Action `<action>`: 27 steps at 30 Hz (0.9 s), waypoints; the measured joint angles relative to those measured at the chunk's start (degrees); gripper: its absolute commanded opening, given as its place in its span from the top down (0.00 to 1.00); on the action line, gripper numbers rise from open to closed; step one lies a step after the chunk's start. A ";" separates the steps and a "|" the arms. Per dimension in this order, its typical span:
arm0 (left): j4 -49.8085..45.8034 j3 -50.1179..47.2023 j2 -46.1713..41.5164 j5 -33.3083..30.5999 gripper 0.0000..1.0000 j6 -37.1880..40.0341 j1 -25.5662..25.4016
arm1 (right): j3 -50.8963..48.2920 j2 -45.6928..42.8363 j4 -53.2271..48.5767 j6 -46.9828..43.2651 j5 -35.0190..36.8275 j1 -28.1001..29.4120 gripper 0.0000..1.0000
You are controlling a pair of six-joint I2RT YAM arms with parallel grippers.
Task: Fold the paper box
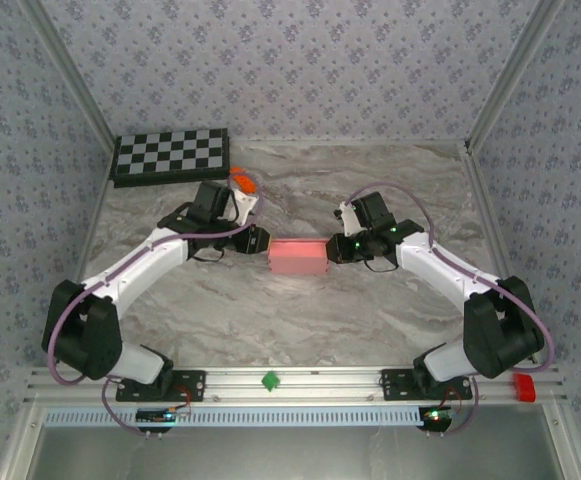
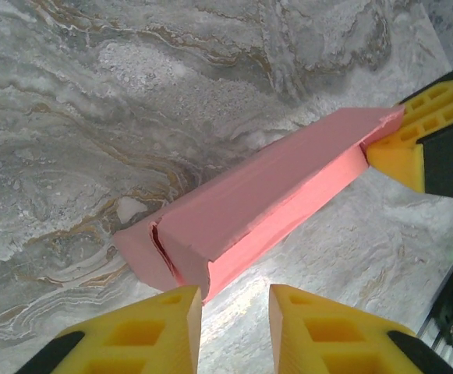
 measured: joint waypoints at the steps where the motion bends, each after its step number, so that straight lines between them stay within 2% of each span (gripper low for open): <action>1: 0.04 0.00 0.31 0.00 0.76 0.00 0.00 | 0.00 0.02 0.00 0.00 0.00 0.00 0.84; 9: 0.70 -0.02 2.78 0.26 0.78 -0.02 0.00 | 0.48 0.48 -0.35 0.00 -0.02 0.00 0.84; 16: 0.90 -0.35 3.56 0.26 0.87 -0.02 0.00 | 0.59 0.72 -0.35 0.00 -0.02 0.00 0.84; 27: 1.51 -2.25 3.76 0.74 0.88 -0.02 -0.02 | 0.61 0.72 -0.33 0.00 -0.07 0.00 0.84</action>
